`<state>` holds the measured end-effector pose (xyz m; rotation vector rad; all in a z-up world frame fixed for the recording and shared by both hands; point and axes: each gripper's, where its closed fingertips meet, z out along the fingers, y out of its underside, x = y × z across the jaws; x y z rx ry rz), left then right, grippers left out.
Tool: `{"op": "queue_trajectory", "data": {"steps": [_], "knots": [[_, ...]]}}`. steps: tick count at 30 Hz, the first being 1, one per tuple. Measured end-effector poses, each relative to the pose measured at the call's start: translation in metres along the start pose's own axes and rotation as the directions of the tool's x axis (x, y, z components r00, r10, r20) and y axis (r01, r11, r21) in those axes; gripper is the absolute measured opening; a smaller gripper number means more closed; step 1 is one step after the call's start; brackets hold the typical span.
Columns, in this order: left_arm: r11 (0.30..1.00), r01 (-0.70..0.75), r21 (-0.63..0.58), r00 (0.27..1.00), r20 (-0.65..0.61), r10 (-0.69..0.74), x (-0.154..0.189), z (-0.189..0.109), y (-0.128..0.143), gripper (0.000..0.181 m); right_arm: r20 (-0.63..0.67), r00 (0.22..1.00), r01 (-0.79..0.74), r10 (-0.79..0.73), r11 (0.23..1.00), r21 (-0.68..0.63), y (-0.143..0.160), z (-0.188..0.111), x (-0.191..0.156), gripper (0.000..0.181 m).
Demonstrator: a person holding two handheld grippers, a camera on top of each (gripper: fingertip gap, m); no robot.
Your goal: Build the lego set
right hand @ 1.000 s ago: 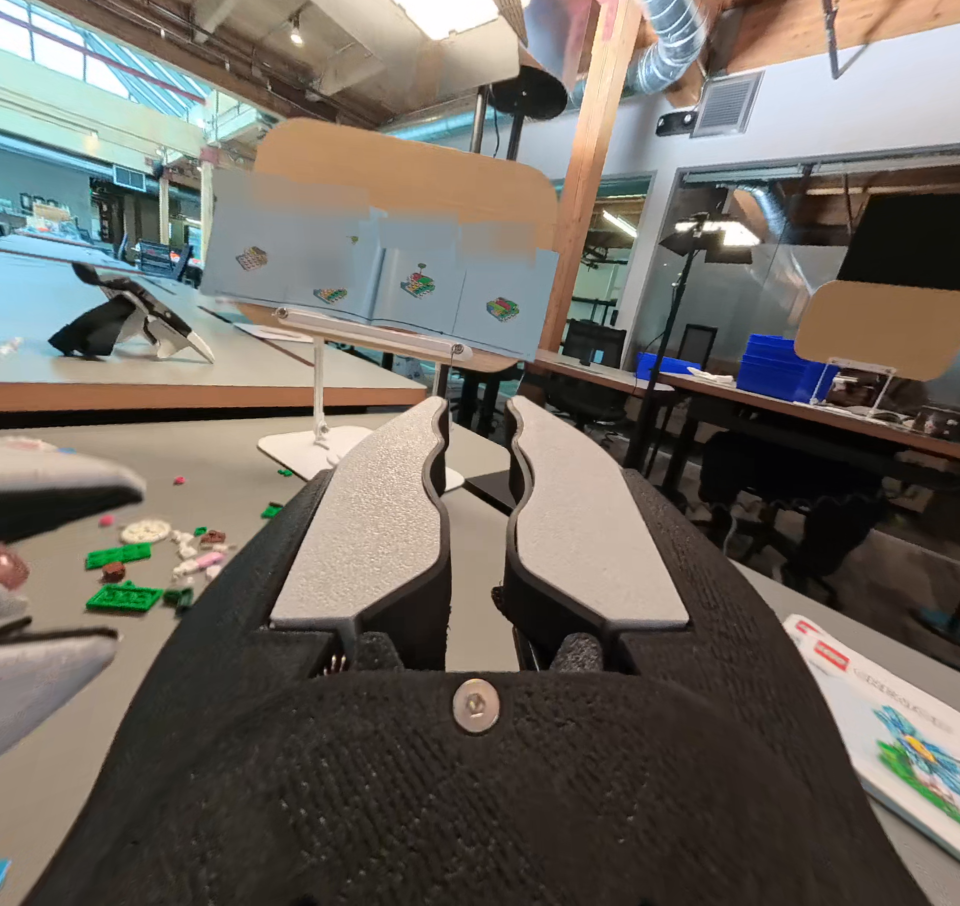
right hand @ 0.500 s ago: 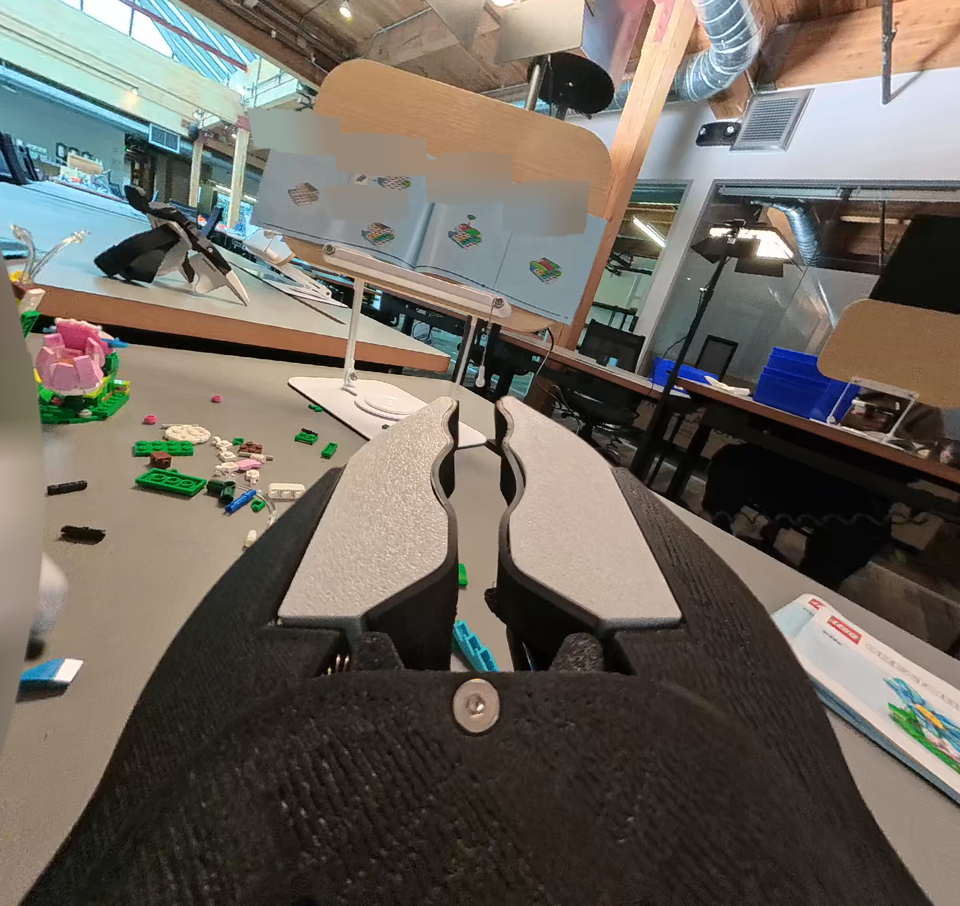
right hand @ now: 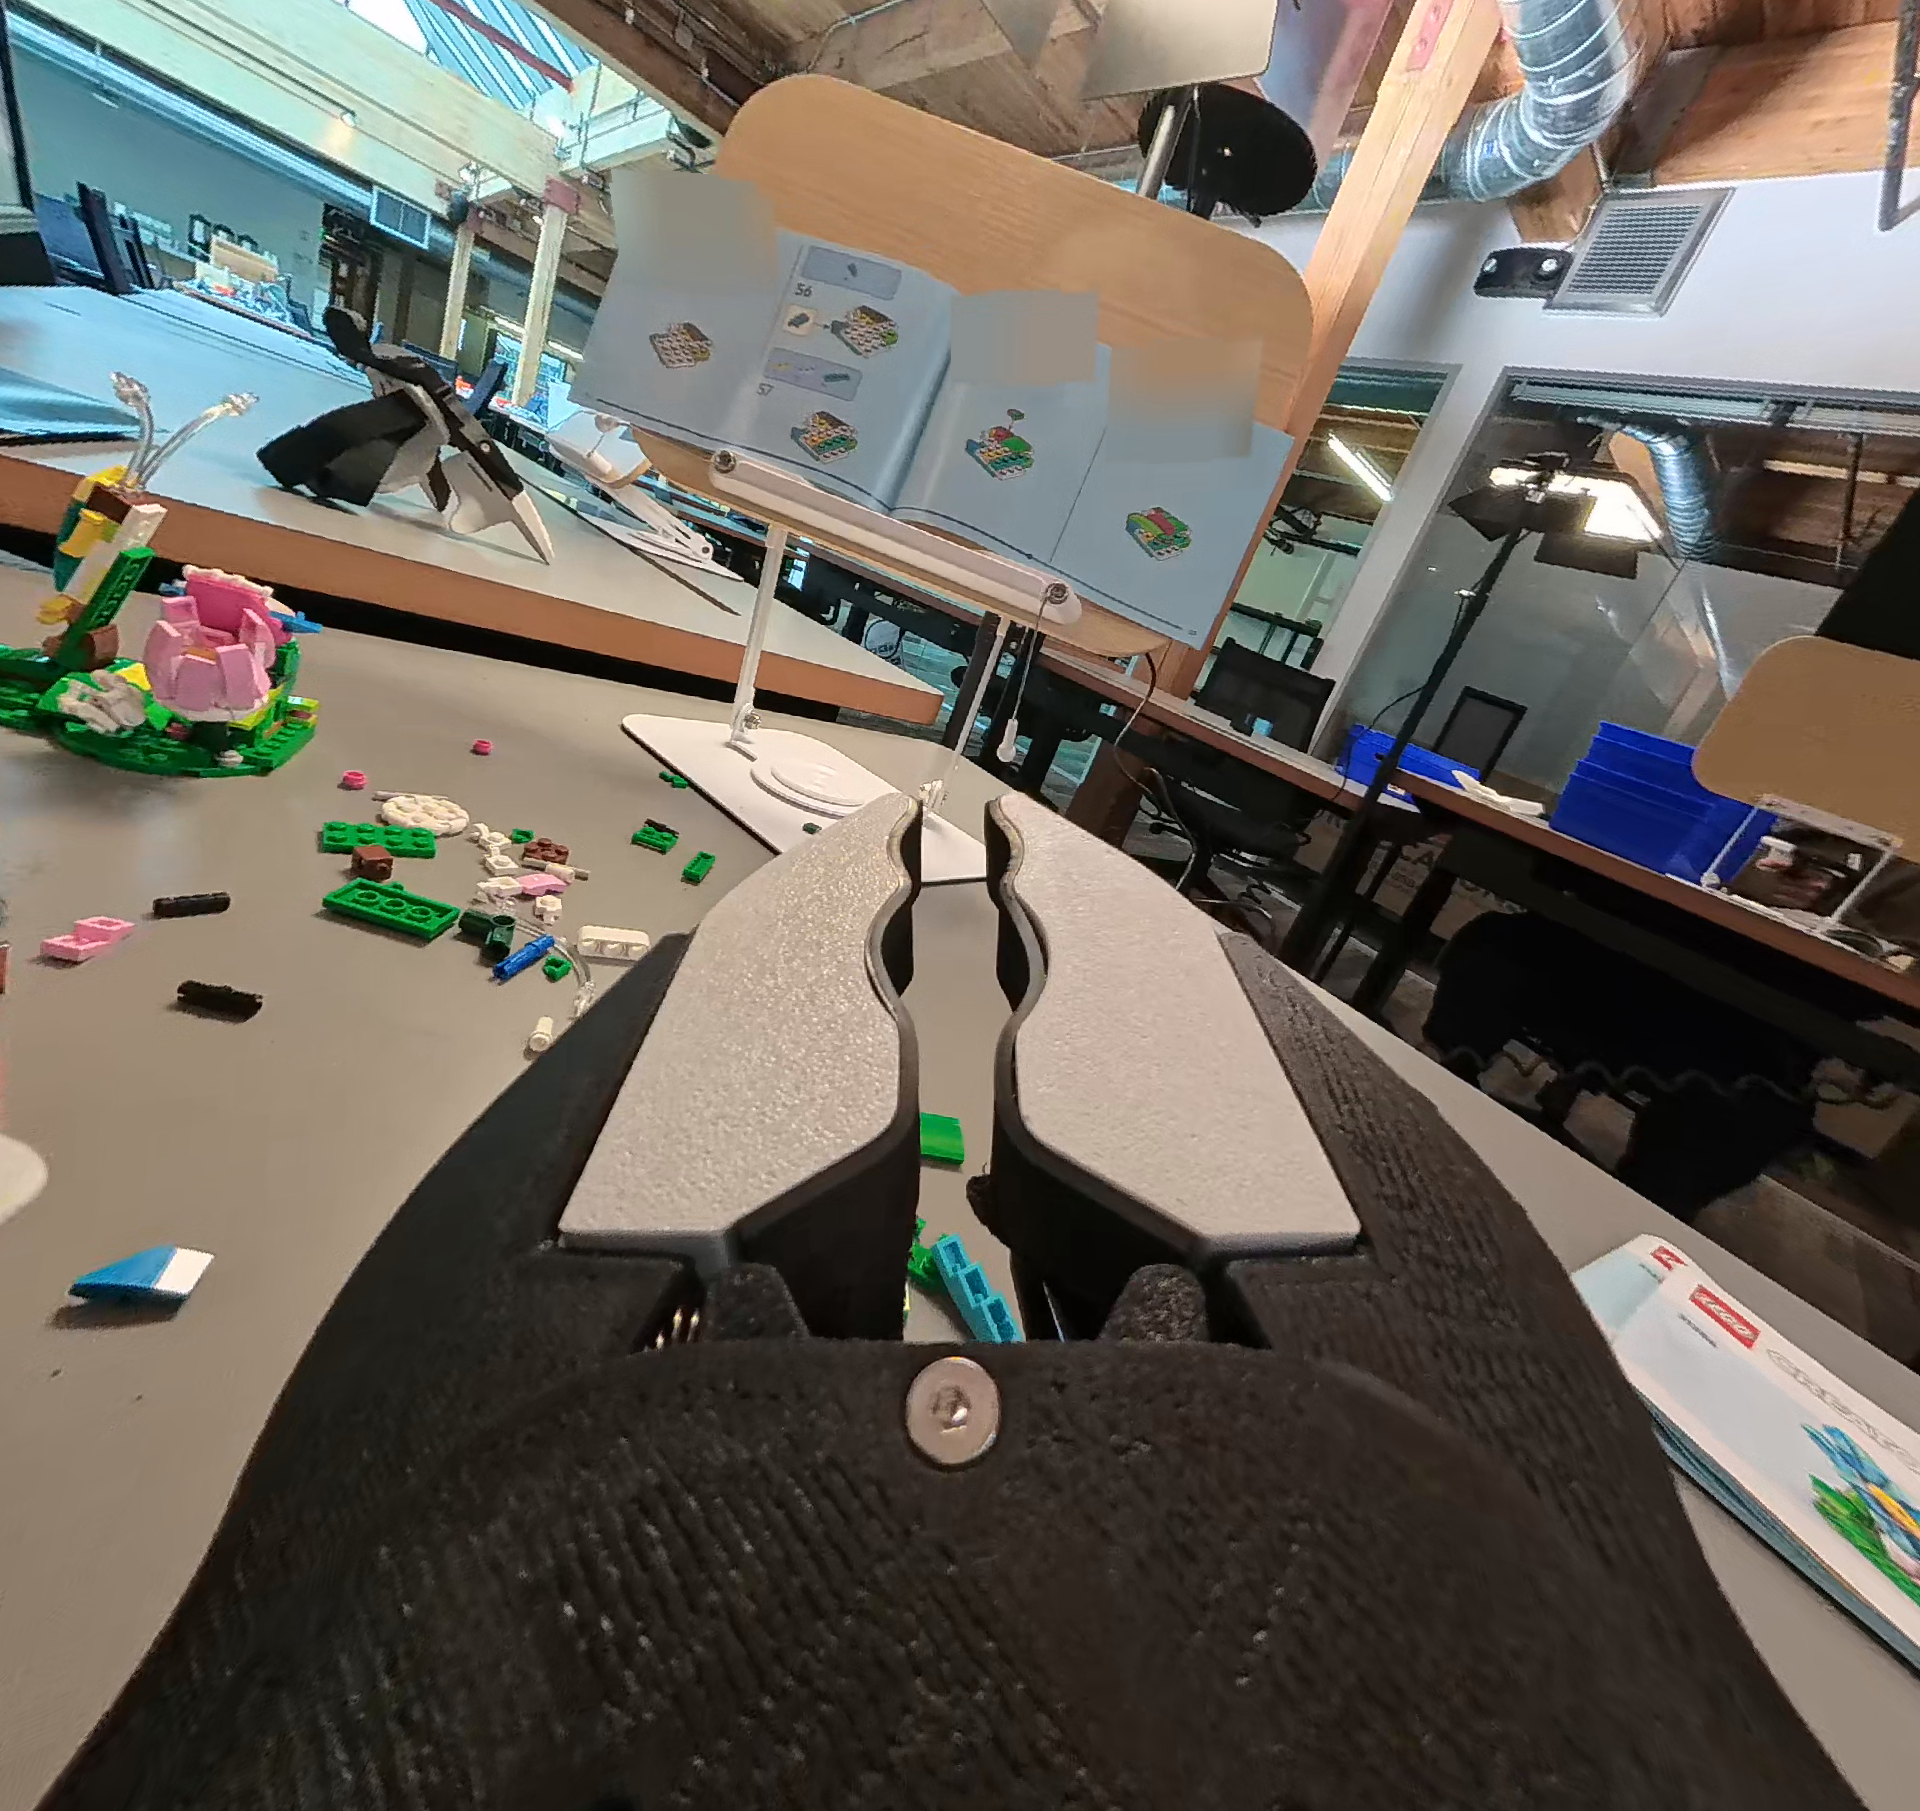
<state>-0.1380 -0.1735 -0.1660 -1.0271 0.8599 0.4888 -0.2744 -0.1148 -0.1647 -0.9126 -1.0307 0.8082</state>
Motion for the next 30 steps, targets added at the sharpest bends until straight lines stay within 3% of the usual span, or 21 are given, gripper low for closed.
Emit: {"op": "queue_trajectory", "data": {"steps": [1, 30], "knots": [[1.0, 0.003, 0.001, 1.0, 0.002, -0.003, -0.0004, 0.0, -0.0002, 0.009, 0.001, 1.0, -0.002, 0.002, 1.0, 0.0, 0.0002, 0.0, 0.0, 0.009], [0.999, 0.036, -0.019, 0.999, -0.01, -0.036, 0.002, 0.0017, 0.0066, 0.008, 0.022, 1.0, -0.012, 0.012, 1.0, -0.01, 0.0023, 0.0012, -0.0024, 0.009]]}}
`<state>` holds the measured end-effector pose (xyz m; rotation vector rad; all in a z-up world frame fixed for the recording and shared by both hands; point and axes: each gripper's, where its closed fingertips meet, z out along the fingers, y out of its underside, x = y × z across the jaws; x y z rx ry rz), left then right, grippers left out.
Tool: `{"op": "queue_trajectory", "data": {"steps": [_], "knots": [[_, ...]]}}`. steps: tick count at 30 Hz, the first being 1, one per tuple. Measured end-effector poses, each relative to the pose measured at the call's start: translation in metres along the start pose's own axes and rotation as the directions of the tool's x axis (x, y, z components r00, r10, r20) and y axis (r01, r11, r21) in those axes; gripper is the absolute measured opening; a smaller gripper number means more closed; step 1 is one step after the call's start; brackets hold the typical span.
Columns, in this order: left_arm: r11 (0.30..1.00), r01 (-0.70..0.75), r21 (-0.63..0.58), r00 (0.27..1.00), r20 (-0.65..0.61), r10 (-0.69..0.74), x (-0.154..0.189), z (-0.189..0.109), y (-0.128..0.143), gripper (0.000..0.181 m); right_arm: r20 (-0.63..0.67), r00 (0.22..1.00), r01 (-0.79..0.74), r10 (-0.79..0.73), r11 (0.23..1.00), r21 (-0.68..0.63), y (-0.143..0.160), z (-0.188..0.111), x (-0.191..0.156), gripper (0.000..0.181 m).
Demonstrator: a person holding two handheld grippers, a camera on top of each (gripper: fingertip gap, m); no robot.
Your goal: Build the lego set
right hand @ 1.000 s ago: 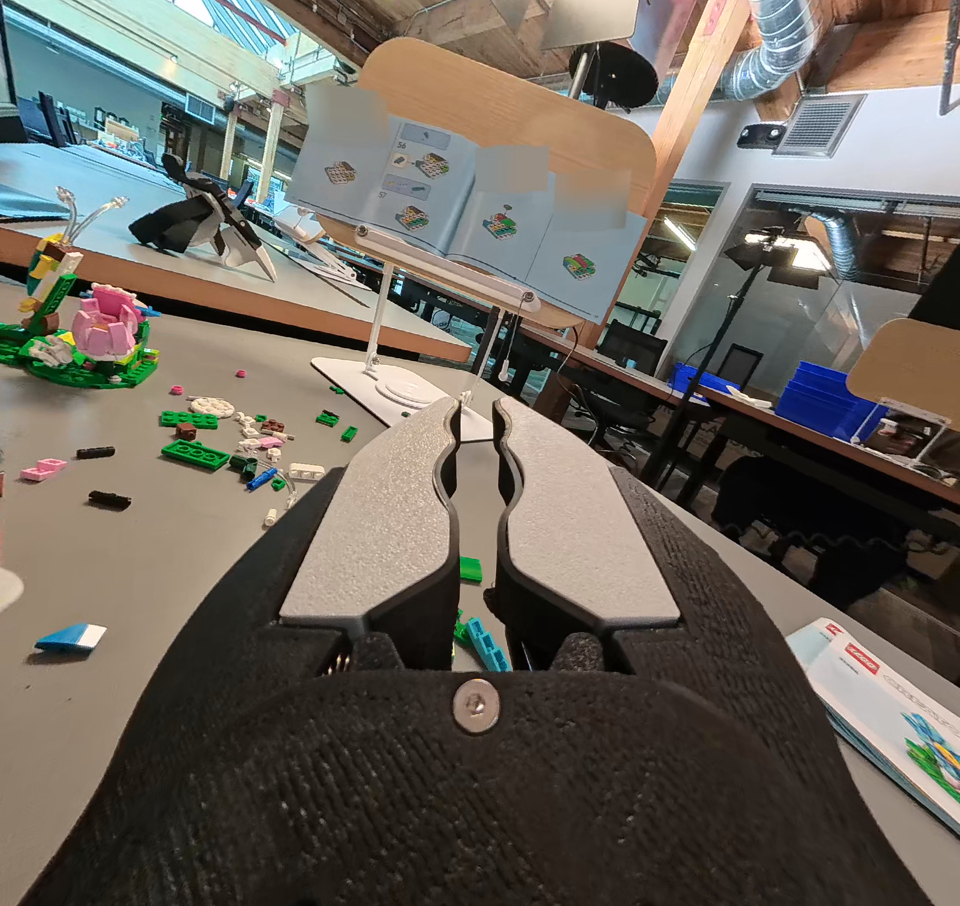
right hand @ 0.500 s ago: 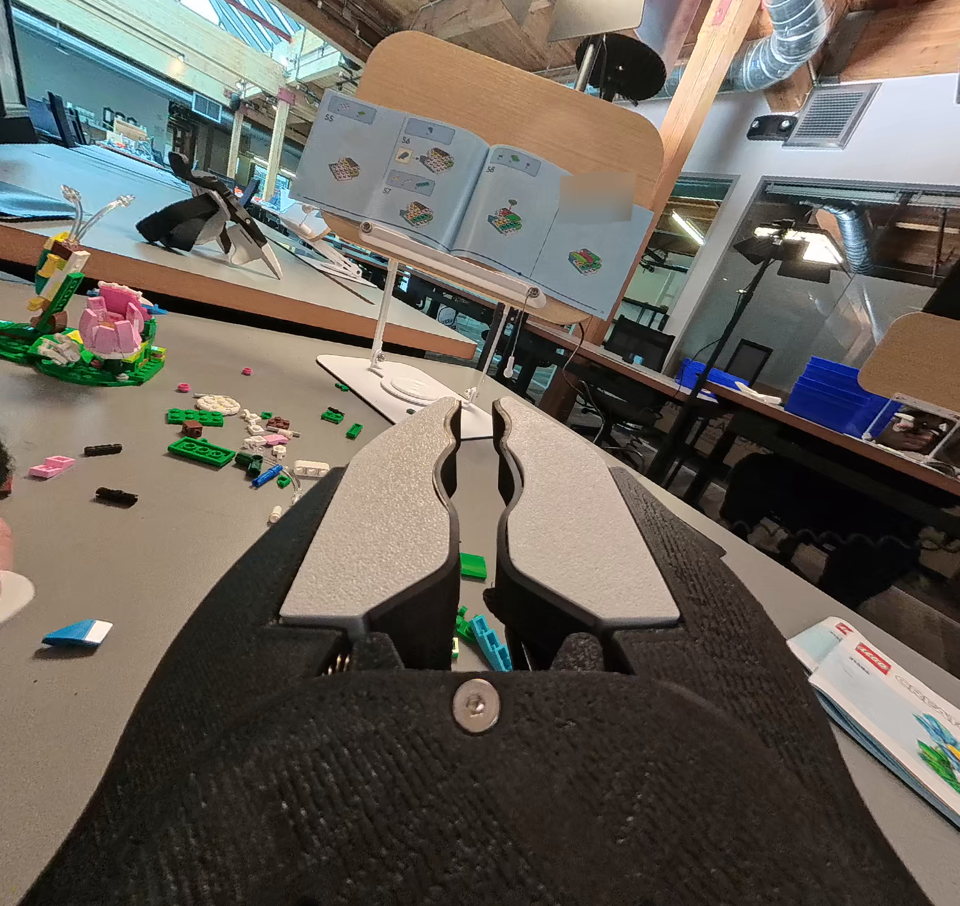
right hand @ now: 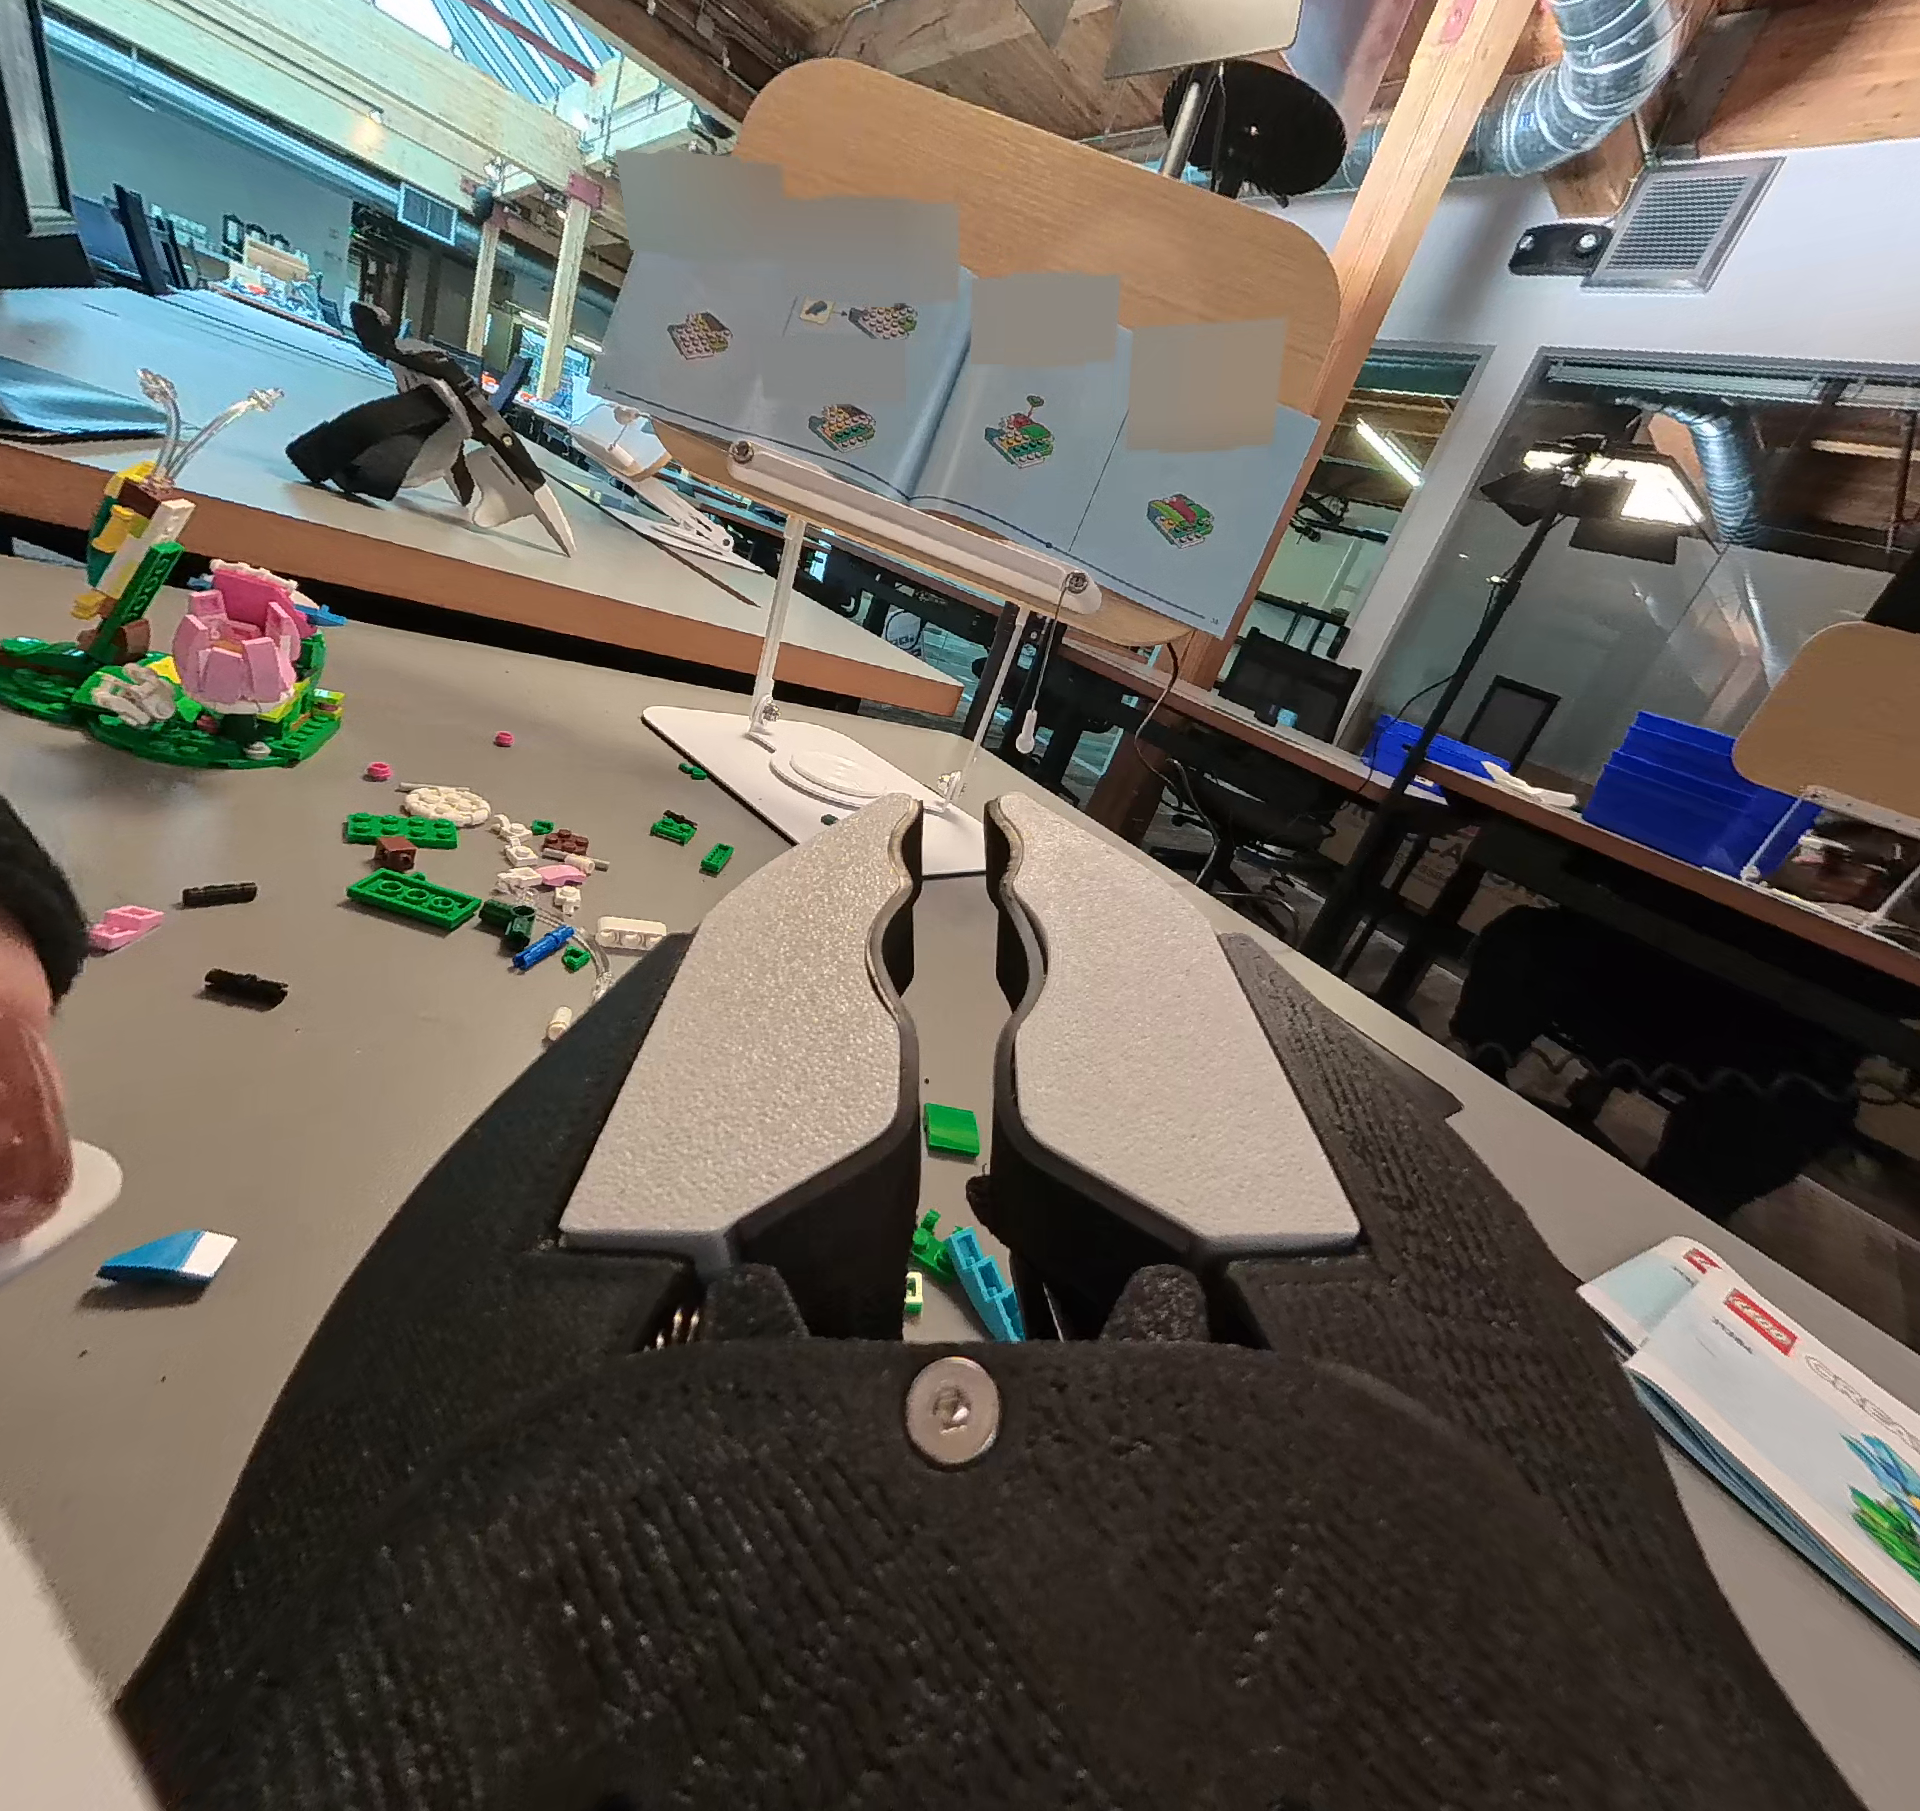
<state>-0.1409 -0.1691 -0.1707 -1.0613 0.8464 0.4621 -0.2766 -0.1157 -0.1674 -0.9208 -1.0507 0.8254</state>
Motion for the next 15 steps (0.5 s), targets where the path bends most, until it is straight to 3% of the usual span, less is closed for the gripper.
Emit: {"op": "queue_trajectory", "data": {"steps": [15], "knots": [[1.0, -0.005, -0.001, 1.0, -0.016, 0.005, 0.0032, 0.0005, 0.0003, 0.006, 0.012, 1.0, 0.003, -0.003, 1.0, -0.005, 0.001, 0.0007, -0.0022, 0.009]]}}
